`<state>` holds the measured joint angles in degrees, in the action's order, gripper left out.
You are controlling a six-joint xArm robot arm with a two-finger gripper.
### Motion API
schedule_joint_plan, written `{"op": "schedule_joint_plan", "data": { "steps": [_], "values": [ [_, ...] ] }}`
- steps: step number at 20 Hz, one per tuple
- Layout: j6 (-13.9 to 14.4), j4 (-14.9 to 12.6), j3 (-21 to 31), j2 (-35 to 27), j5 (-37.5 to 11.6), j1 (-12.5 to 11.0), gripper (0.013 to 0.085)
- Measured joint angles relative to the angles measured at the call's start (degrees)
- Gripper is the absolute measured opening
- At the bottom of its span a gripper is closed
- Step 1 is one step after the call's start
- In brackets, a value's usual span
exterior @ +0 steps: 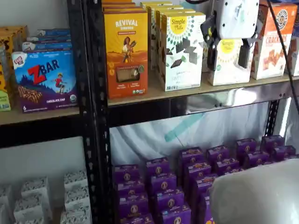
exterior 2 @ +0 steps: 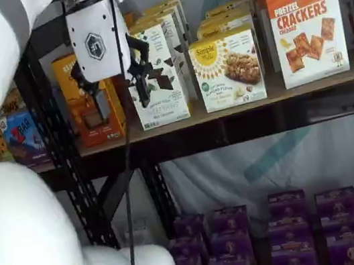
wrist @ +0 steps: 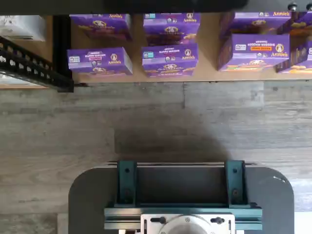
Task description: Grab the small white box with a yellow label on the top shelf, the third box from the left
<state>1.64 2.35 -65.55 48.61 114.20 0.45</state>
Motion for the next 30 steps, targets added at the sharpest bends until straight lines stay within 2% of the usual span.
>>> {"op": "schedule_joint_plan", "data": {
  "steps": [7, 12, 17, 22, 30],
  "values": [
    [0.1, -0.6, 0.3, 0.4, -0.3, 0.3, 0.085],
    [-0.9, -3.8, 1.8, 0.7, -2.9, 0.5, 0.085],
    [-6.8, -3.8, 2.6, -0.9, -9.2, -5.8, 0.085],
    [-12.2, -3.5, 0.5, -5.3, -14.4, -11.6, 0.085],
    [-17.4, -2.0, -3.9, -11.3, -18.2, -17.1, 0.085]
  ]
}}
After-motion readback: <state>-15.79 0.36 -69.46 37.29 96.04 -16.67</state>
